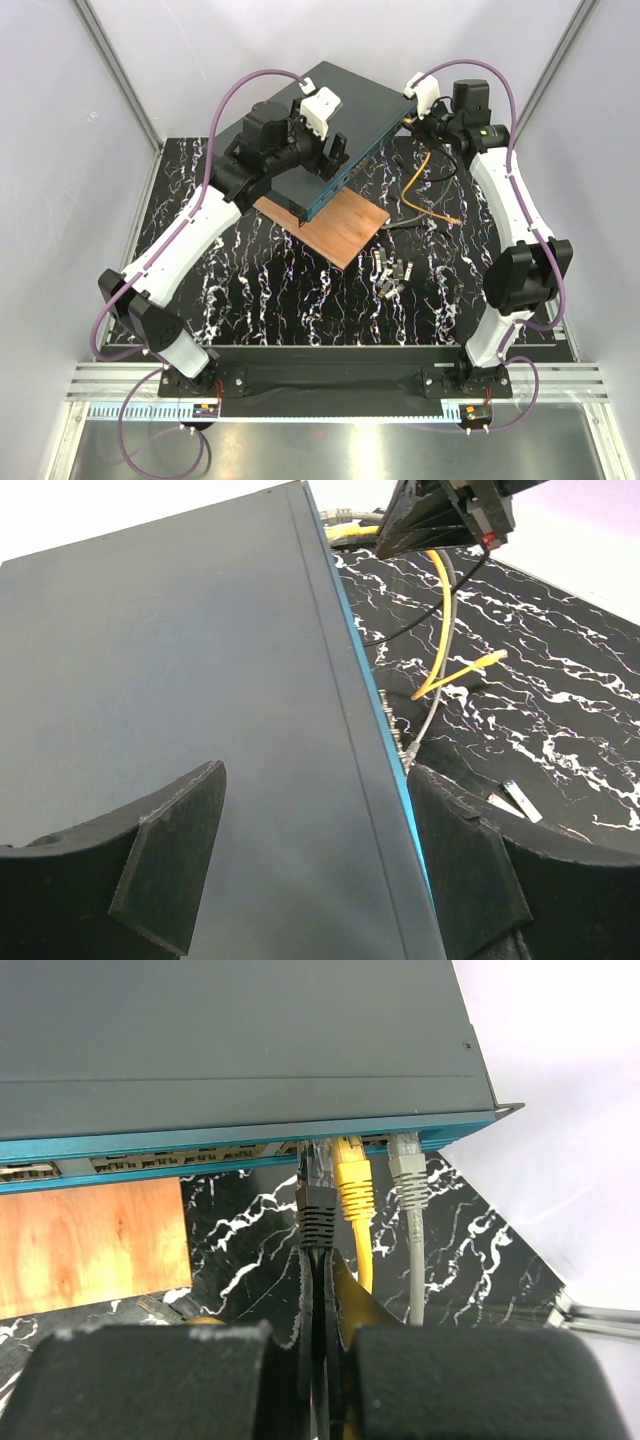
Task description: Insert the plug into the switch port
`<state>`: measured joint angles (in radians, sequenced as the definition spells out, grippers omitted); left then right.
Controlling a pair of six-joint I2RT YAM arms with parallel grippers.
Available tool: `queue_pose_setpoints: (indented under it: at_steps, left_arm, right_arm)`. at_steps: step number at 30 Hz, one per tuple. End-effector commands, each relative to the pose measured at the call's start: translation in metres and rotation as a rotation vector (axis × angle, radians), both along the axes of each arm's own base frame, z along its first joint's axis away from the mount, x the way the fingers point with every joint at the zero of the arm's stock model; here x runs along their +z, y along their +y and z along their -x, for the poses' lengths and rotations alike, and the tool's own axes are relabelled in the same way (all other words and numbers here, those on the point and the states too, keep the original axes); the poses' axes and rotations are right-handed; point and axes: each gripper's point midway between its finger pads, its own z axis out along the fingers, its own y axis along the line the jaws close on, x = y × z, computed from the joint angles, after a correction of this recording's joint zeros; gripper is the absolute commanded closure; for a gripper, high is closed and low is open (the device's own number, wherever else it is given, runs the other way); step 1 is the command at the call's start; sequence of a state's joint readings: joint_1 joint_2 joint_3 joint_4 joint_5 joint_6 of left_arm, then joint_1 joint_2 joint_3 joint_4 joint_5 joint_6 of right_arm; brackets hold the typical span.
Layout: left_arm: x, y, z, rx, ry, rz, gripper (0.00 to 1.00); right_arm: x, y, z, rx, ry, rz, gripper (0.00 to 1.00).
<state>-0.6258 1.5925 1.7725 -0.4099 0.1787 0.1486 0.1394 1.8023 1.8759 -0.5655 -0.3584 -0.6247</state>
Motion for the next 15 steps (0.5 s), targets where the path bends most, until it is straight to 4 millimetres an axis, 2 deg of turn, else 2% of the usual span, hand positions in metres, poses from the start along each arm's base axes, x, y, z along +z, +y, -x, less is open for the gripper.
queue_pose_setpoints:
  at_steps: [1,5,7,8,10,11,12,15]
  left_arm:
    - [0.027,0.001,-0.006,0.007,-0.053,0.05,0.21]
    - [0.027,0.001,-0.007,0.005,-0.056,0.051,0.2]
    - [0.027,0.003,-0.008,0.01,-0.056,0.051,0.2]
    - [0.027,0.003,-0.007,0.005,-0.054,0.051,0.2]
    - [0.025,0.004,-0.008,0.01,-0.052,0.049,0.2]
    - [0.024,0.004,-0.009,0.012,-0.051,0.048,0.2]
    - [0.024,0.004,-0.009,0.009,-0.05,0.048,0.2]
    - [0.023,0.004,-0.01,0.011,-0.048,0.05,0.2]
  right_arm:
    - [0.038,0.031,-0.014,0.062,-0.165,0.003,1.0]
    - [0.025,0.031,-0.019,0.042,-0.178,0.056,1.0]
    - [0.028,0.031,-0.022,0.029,-0.217,0.073,1.0]
    - [0.023,0.028,-0.023,0.011,-0.218,0.083,1.0]
    - [0.034,0.027,-0.022,0.007,-0.263,0.082,1.0]
    - [0.027,0.026,-0.021,0.008,-0.262,0.089,1.0]
    - [0.039,0.026,-0.019,0.009,-0.3,0.081,1.0]
    - [0.043,0.03,-0.011,0.038,-0.307,0.063,1.0]
